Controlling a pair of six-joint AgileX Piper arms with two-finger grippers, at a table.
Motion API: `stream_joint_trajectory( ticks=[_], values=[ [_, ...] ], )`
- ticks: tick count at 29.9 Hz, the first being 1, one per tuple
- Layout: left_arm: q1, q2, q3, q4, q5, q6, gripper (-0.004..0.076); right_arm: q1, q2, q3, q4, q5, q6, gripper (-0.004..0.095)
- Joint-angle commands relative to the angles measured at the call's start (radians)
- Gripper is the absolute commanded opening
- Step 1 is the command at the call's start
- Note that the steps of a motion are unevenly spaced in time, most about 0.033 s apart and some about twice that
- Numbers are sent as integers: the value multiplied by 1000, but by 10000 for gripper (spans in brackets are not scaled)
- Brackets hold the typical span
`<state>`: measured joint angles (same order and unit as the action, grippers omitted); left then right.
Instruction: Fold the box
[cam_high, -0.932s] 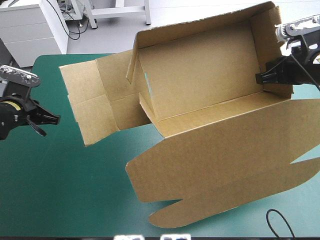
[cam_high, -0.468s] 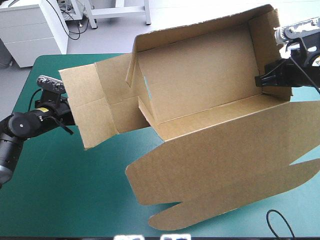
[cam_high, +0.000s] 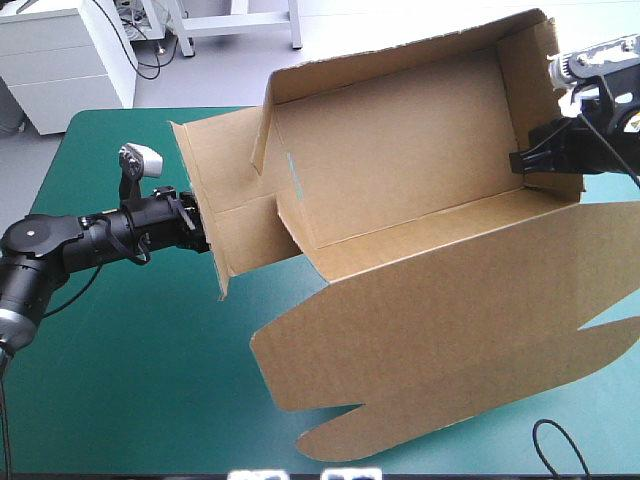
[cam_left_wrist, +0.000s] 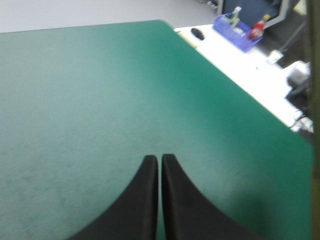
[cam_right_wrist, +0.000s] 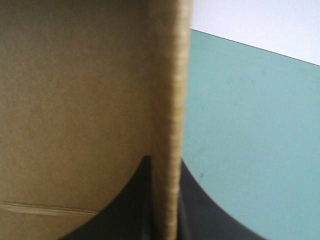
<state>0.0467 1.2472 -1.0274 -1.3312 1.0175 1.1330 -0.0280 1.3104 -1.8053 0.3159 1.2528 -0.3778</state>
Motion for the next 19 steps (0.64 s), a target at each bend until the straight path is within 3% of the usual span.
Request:
stream_joint_trajectory(
  ticks=[1,8,19],
  values=[
    [-1,-23,-28,-202,121,12,16,-5,-11,-24,46,-30,5,-19],
    [-1,-23,-40,-347,278,12,17,16,15,-24,57,-43,3,-18],
    [-1,-23,-121,-348,278,-74,18,65,21,-24,2,-89,21,-17]
  ],
)
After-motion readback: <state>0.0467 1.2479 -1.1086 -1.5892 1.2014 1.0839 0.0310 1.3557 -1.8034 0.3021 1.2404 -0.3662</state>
